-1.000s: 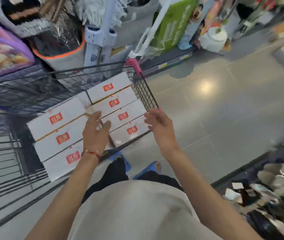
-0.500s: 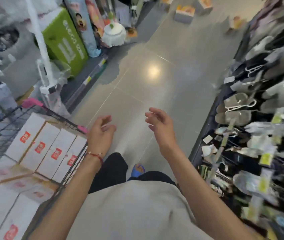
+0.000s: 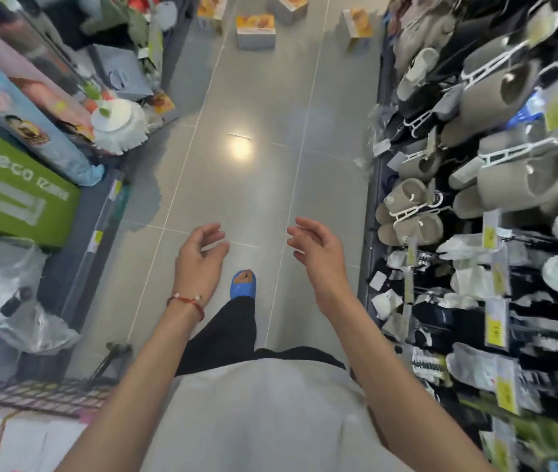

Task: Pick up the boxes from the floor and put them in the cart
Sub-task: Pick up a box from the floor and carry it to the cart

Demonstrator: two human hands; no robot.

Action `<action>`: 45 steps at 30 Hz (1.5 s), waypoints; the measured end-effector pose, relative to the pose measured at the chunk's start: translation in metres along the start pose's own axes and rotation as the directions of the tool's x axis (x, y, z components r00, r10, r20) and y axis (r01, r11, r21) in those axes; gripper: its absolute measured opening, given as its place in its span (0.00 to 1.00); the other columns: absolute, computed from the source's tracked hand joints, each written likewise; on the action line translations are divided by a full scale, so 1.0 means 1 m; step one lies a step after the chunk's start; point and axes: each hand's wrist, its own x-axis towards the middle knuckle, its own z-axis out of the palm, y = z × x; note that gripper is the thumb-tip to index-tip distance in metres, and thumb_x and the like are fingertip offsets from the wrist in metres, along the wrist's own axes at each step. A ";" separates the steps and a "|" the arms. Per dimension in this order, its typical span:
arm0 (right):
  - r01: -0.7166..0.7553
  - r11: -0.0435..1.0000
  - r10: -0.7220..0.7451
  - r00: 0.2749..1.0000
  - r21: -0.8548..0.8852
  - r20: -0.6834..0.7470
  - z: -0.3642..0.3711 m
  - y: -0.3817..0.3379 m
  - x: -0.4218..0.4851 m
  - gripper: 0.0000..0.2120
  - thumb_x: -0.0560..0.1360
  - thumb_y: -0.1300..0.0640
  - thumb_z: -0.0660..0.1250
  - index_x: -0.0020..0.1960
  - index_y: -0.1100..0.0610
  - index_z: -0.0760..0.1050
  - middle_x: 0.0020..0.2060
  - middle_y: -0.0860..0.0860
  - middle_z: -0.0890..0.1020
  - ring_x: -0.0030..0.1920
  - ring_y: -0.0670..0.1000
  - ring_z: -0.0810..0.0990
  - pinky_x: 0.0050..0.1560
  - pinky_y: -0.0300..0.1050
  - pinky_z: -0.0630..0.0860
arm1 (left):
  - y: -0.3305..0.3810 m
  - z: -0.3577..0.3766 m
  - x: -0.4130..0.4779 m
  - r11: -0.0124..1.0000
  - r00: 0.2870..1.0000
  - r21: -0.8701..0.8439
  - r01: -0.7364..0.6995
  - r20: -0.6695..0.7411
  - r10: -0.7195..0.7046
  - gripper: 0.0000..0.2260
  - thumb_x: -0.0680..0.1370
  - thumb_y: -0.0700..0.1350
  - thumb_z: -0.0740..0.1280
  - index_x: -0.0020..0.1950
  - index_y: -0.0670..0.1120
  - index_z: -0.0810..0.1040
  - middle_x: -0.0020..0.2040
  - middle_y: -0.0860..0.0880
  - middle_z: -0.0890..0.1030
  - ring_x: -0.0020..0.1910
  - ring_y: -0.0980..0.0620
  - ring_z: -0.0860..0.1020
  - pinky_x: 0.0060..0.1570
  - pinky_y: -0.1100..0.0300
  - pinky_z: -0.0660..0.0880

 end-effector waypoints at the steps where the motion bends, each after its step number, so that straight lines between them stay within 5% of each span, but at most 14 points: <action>1: -0.001 1.000 0.001 1.000 0.003 -0.010 0.005 -0.011 0.017 0.13 0.80 0.62 0.66 0.62 0.52 0.80 0.54 0.48 0.87 0.50 0.44 0.84 0.57 0.42 0.79 | 0.012 0.004 0.018 1.000 1.000 0.000 -0.004 0.009 0.004 0.15 0.79 0.37 0.66 0.65 0.46 0.77 0.57 0.50 0.82 0.56 0.54 0.79 0.63 0.52 0.75; 14: -0.008 0.990 0.027 0.991 0.138 -0.131 0.029 -0.165 0.225 0.11 0.81 0.61 0.66 0.59 0.49 0.80 0.53 0.48 0.87 0.50 0.44 0.84 0.58 0.43 0.78 | 0.181 0.088 0.244 0.996 0.985 0.084 -0.042 0.170 0.027 0.14 0.79 0.36 0.67 0.64 0.44 0.78 0.56 0.47 0.83 0.51 0.54 0.79 0.55 0.59 0.74; 26: -0.024 0.998 0.026 0.999 0.063 -0.029 -0.016 -0.308 0.430 0.11 0.82 0.61 0.65 0.61 0.51 0.79 0.56 0.49 0.86 0.53 0.45 0.84 0.60 0.45 0.78 | 0.308 0.207 0.399 0.999 0.997 -0.006 0.051 0.064 -0.051 0.13 0.80 0.37 0.66 0.63 0.46 0.78 0.57 0.48 0.83 0.60 0.48 0.80 0.67 0.47 0.74; 35: -0.046 0.999 0.046 0.999 0.015 0.026 0.017 -0.397 0.595 0.13 0.81 0.63 0.65 0.63 0.54 0.79 0.55 0.50 0.86 0.48 0.43 0.84 0.55 0.41 0.78 | 0.382 0.248 0.549 0.993 0.998 -0.100 0.067 0.007 -0.067 0.12 0.80 0.36 0.65 0.62 0.45 0.79 0.57 0.48 0.83 0.57 0.50 0.82 0.60 0.56 0.76; 45: -0.059 0.998 0.058 0.998 0.013 0.022 0.106 -0.517 0.776 0.11 0.82 0.61 0.65 0.63 0.53 0.78 0.56 0.51 0.86 0.53 0.48 0.83 0.58 0.44 0.78 | 0.491 0.257 0.757 0.992 0.996 -0.102 0.077 0.049 -0.073 0.09 0.81 0.37 0.64 0.58 0.47 0.79 0.56 0.49 0.83 0.58 0.50 0.81 0.53 0.63 0.74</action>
